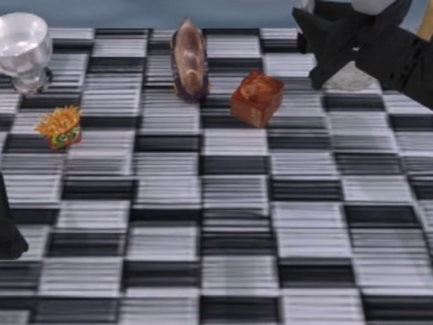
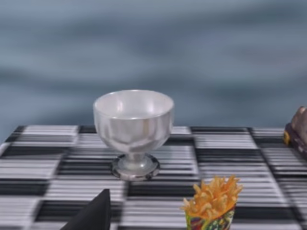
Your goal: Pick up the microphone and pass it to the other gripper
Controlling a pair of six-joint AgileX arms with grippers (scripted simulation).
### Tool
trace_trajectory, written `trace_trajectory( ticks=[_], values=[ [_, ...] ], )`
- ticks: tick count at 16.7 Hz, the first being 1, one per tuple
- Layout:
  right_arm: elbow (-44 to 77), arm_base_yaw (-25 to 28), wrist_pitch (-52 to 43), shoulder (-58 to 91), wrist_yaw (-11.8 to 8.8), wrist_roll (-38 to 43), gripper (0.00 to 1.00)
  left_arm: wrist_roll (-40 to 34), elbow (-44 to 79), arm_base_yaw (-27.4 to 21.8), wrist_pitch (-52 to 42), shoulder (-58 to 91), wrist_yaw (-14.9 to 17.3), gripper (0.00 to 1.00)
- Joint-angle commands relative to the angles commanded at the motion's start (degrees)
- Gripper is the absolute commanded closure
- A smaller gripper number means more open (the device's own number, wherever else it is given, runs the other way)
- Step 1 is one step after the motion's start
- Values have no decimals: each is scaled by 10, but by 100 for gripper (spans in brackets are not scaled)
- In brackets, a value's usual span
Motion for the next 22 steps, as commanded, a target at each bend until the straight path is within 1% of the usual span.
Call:
trace_trajectory(
  ticks=[4, 5, 6, 7, 8, 13, 14, 15, 16, 22],
  values=[
    [2, 3, 0, 2, 0, 1, 100, 0, 0, 0, 0, 0, 0, 0],
    [2, 5, -1, 1, 2, 1, 100, 0, 0, 0, 0, 0, 0, 0],
    [0, 12, -2, -3, 9, 1, 100, 0, 0, 0, 0, 0, 0, 0],
    [-3, 24, -4, -10, 21, 1, 100, 0, 0, 0, 0, 0, 0, 0],
    [-7, 41, -8, -20, 37, 1, 100, 0, 0, 0, 0, 0, 0, 0],
    [-35, 149, -30, -79, 140, 0, 100, 0, 0, 0, 0, 0, 0, 0],
    [-40, 166, -34, -89, 157, 0, 100, 0, 0, 0, 0, 0, 0, 0],
    [-43, 178, -36, -97, 169, 0, 100, 0, 0, 0, 0, 0, 0, 0],
    [-45, 184, -38, -101, 175, 0, 100, 0, 0, 0, 0, 0, 0, 0],
    [-44, 184, -37, -100, 174, 0, 100, 0, 0, 0, 0, 0, 0, 0]
  ],
)
